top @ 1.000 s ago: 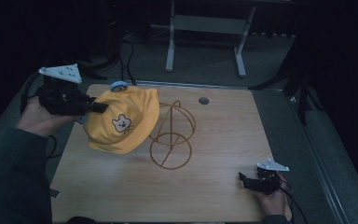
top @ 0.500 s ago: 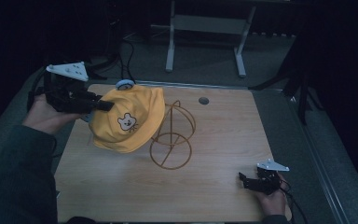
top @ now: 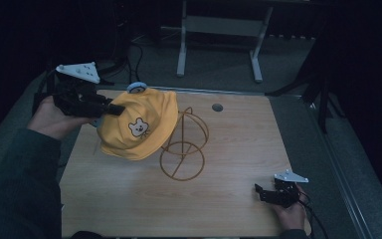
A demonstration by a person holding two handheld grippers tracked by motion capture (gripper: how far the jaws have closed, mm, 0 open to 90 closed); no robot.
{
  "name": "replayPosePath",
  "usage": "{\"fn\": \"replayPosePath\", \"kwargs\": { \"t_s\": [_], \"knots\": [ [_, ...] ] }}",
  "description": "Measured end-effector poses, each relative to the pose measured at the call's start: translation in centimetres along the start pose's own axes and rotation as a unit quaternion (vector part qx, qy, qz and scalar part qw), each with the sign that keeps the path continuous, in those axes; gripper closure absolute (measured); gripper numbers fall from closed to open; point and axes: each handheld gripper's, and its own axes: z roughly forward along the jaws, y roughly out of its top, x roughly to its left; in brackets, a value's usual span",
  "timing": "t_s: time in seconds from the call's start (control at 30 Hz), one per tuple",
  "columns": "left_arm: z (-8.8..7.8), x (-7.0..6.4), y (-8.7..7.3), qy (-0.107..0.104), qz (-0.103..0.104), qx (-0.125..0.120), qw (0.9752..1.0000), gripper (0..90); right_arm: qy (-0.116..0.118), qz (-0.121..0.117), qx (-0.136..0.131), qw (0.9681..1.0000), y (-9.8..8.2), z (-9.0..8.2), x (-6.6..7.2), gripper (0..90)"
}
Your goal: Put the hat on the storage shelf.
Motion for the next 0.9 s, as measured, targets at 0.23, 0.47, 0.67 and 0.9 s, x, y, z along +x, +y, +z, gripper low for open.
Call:
{"fn": "replayPosePath", "kwargs": {
  "t_s": [0.23,0.47,0.67,0.9],
  "knots": [
    [-0.1,0.0,0.6,-0.001,0.005,0.001,1.0000,79.1,0.000,0.000,0.000,1.0000,0.0,0.0,0.0,13.6],
    [0.0,-0.2,1.4,-0.007,0.013,-0.002,0.9999,79.1,0.000,0.000,0.000,1.0000,0.0,0.0,0.0,13.7],
    [0.4,-0.2,1.9,-0.010,0.016,0.005,0.9998,79.1,0.000,0.000,0.000,1.0000,0.0,0.0,0.0,13.6],
    [0.7,-0.1,2.5,-0.013,0.020,0.007,0.9997,79.1,0.000,0.000,0.000,1.0000,0.0,0.0,0.0,13.7]
  ]
}}
